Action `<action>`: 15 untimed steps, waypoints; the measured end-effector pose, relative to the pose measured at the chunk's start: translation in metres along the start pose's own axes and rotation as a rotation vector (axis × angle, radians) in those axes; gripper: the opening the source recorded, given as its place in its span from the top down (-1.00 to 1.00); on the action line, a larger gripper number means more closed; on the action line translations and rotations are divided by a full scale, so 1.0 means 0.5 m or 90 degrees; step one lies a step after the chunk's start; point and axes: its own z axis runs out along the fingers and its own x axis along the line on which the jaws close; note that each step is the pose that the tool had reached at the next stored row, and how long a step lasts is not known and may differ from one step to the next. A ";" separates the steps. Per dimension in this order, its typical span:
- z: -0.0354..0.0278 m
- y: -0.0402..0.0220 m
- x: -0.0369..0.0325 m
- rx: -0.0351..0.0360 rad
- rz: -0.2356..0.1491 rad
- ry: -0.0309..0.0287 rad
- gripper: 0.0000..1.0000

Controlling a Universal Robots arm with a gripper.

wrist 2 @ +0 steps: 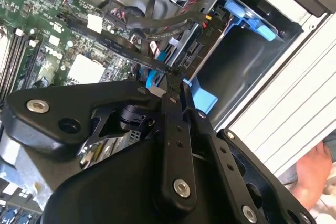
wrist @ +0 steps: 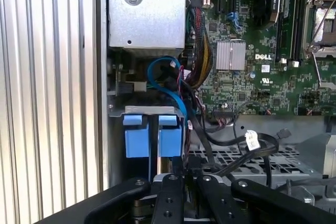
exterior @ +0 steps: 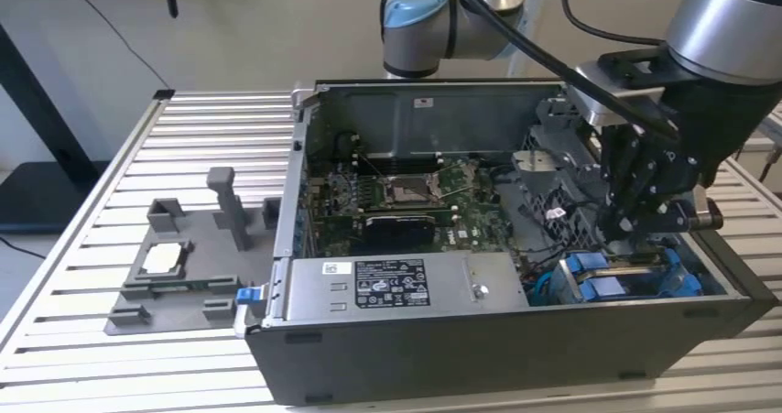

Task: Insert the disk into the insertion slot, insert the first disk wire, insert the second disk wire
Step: 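Insert the second disk wire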

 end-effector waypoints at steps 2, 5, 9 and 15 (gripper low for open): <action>0.004 -0.004 0.003 -0.0004 0.000 -0.0005 0.69; 0.010 -0.008 0.007 -0.0005 0.001 -0.0021 0.69; 0.018 -0.010 0.012 -0.0003 0.005 -0.0057 0.69; 0.026 -0.017 0.017 -0.0021 0.007 -0.0125 0.69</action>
